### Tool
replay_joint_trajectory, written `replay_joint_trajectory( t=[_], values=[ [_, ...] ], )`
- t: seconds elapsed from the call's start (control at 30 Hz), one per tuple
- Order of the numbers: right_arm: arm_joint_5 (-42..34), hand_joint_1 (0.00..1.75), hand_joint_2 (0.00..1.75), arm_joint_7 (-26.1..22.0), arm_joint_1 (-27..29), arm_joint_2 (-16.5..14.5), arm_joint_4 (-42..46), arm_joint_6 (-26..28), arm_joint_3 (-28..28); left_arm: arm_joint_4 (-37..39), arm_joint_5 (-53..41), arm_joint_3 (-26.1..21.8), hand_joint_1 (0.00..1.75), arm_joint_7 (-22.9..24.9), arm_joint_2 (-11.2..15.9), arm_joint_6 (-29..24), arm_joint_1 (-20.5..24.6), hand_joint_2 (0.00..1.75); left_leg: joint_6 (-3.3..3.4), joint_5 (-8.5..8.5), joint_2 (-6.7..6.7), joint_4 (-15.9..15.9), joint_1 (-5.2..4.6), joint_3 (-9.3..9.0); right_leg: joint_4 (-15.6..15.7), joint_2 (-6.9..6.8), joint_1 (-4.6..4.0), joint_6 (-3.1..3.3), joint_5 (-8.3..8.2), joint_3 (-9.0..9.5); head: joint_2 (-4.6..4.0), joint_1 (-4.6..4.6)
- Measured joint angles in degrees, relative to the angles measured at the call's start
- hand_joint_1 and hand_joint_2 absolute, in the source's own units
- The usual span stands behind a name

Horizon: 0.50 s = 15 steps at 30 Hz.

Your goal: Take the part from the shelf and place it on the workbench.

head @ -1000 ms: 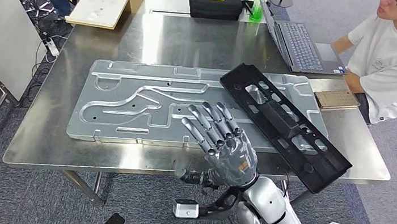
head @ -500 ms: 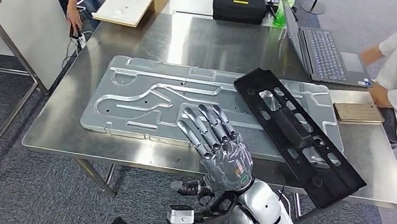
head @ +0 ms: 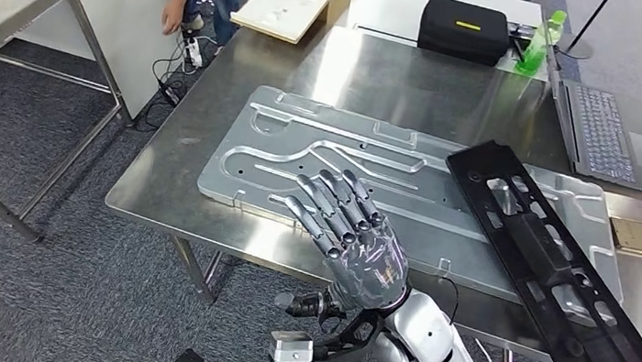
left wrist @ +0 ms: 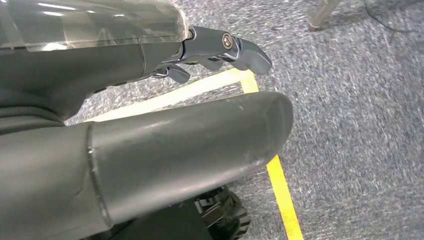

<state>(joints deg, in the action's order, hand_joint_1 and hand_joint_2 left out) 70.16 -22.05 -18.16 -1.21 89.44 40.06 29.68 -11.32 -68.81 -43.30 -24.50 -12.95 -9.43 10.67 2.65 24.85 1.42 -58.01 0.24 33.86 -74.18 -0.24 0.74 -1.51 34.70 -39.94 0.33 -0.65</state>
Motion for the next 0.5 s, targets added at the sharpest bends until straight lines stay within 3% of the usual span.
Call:
replay_joint_trajectory(
  t=[0.03, 0.07, 0.1, 0.17, 0.23, 0.3, 0.37, 0.43, 0.5],
  values=[
    [0.1, 0.0, 0.0, 0.0, 0.1, 0.0, 0.0, 0.0, 0.0, 0.0, 0.0, 0.0, 0.0, 0.0, 0.0, 0.0, -0.1, 0.0, -0.01, 0.01, 0.78, -0.1, 0.0, 0.02, -0.3, 0.1, 0.03, -0.01, -0.75, -0.27, 0.0, 0.0],
    [0.1, 0.0, 0.0, 0.0, 0.1, 0.0, 0.0, 0.0, 0.0, 0.0, 0.0, 0.0, 0.0, 0.0, 0.0, 0.1, -0.2, 0.0, -0.06, 0.04, 1.57, -0.2, 0.02, 0.01, 1.6, 0.27, 0.08, 0.05, -2.47, 0.47, 0.0, 0.0],
    [0.1, 0.0, 0.0, 0.0, 0.0, 0.0, 0.0, 0.0, -0.1, 0.0, 0.1, 0.0, 0.0, 0.0, -0.1, 0.1, -0.2, 0.0, -0.14, 0.09, 2.35, -0.4, 0.04, 0.0, 5.1, 0.79, 0.15, 0.17, -4.73, 2.01, 0.0, -0.01],
    [0.1, 0.0, 0.0, 0.0, 0.0, 0.0, 0.1, 0.0, -0.2, 0.0, 0.2, 0.0, 0.0, -0.1, -0.2, 0.1, -0.1, 0.0, -0.55, 0.19, 3.78, -0.7, -0.02, 0.21, 11.9, 3.28, 0.36, 0.5, -7.57, 4.97, 0.0, 0.01],
    [0.1, 0.0, 0.0, 0.0, -0.1, 0.0, 0.2, 0.0, -0.4, 0.0, 0.3, 0.0, 0.0, -0.2, -0.3, 0.1, 0.0, 0.0, -1.23, 0.07, 4.95, -0.8, 0.11, 0.67, 14.4, 4.68, 0.32, 0.77, -7.9, 5.91, 0.0, 0.01],
    [0.3, 0.0, 0.0, 0.1, -0.3, 0.0, 0.3, 0.0, -0.4, 0.0, 0.4, 0.0, 0.0, -0.2, -0.3, 0.0, -0.1, 0.0, -1.98, -0.04, 5.75, -0.7, 0.34, 0.96, 14.9, 3.54, 0.31, 1.26, -8.11, 6.1, 0.0, 0.0],
    [0.5, 0.0, 0.0, 0.2, -0.5, 0.0, 0.3, 0.0, -0.4, 0.0, 0.4, 0.0, 0.0, -0.2, -0.3, -0.1, -0.1, 0.0, -2.54, 1.31, 3.81, -2.7, 0.2, 1.92, 15.6, 2.05, 0.48, 2.05, -8.35, 6.58, 0.0, 0.16],
    [0.6, 0.0, 0.0, 0.2, -0.6, -0.1, 0.4, 0.0, -0.4, 0.0, 0.4, 0.0, 0.0, -0.2, -0.3, -0.1, 0.0, 0.0, -2.92, 4.59, 0.61, -8.9, 0.16, 4.84, 15.9, 0.38, 0.37, 2.6, -8.33, 6.84, 0.0, 0.36],
    [0.8, 0.0, 0.0, 0.2, -0.5, -0.1, 0.4, 0.0, -0.4, 0.0, 0.4, 0.0, 0.0, -0.2, -0.3, -0.2, 0.1, 0.0, -3.24, 6.98, -0.63, -15.3, 0.38, 8.02, 15.8, -1.36, 0.18, 2.77, -8.14, 6.82, 0.0, 0.38]
  ],
)
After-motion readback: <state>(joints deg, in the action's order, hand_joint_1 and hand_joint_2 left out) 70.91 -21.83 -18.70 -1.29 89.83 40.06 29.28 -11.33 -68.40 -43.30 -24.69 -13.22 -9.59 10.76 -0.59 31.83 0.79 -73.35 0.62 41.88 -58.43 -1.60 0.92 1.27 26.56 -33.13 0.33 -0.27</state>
